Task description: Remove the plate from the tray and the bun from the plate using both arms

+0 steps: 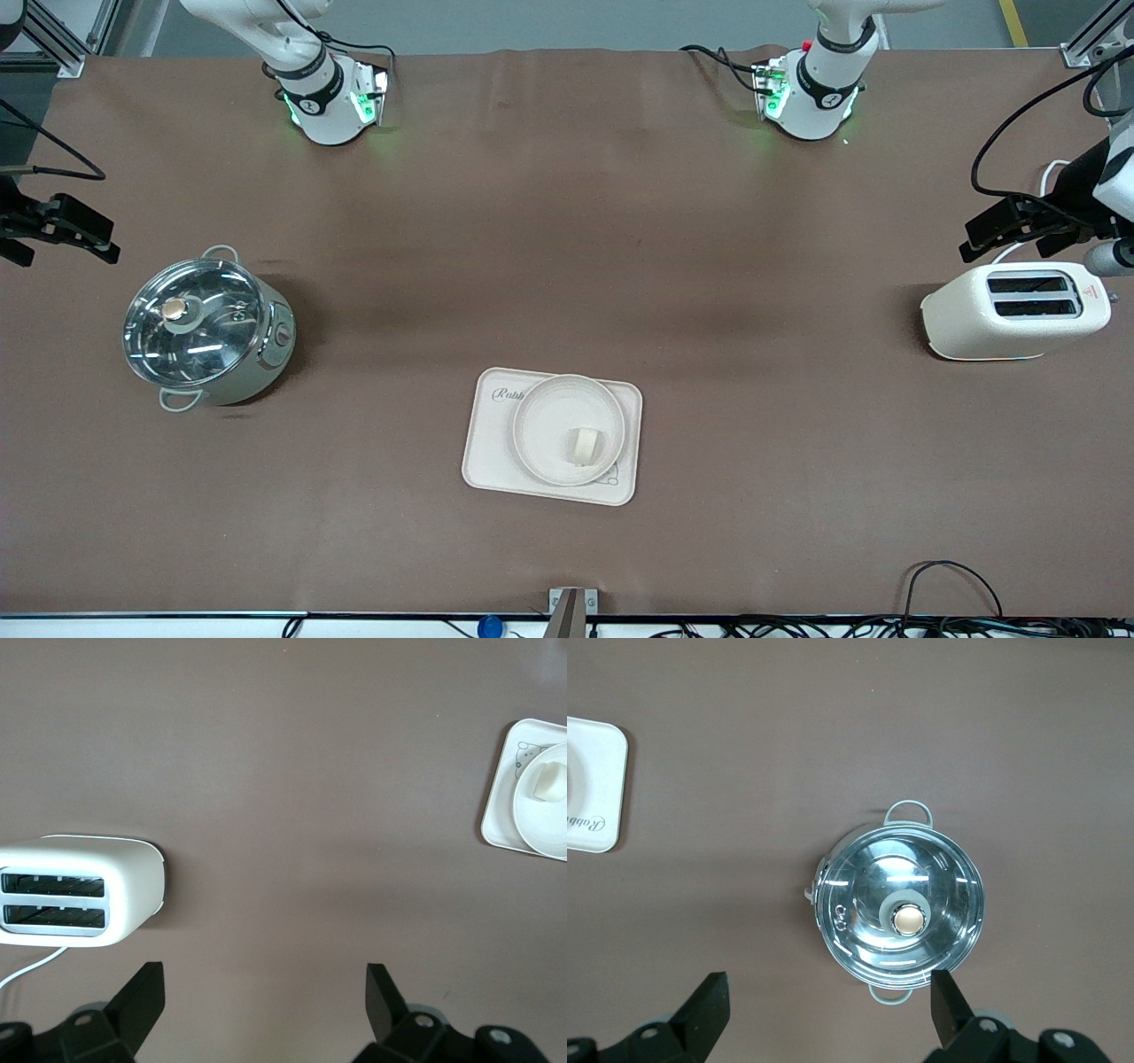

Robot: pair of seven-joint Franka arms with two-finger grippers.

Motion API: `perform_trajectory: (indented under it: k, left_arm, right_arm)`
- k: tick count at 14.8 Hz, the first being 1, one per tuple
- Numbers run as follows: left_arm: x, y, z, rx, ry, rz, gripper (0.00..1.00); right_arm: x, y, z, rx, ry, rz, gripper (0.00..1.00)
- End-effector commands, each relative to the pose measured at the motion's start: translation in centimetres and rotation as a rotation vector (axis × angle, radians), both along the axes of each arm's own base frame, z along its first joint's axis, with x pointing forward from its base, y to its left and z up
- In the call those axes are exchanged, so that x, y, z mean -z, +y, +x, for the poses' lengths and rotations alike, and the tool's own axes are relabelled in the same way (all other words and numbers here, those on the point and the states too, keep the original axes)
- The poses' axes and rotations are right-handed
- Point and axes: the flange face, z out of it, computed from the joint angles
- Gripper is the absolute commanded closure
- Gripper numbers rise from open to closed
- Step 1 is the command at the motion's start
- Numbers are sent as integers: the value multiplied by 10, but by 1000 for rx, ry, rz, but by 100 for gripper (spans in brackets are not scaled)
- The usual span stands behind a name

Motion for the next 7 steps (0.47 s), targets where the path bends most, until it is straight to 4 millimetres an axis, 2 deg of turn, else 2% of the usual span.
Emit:
perform_trajectory:
  k: [1,7]
  left_arm:
    - [-3,3,2,9,3,20,0]
    - [-5,4,2,6,0,21,0]
  right_arm:
    - [-1,2,-7,9,-7,-10,0]
    - [-1,3,-7,9,-9,-10,0]
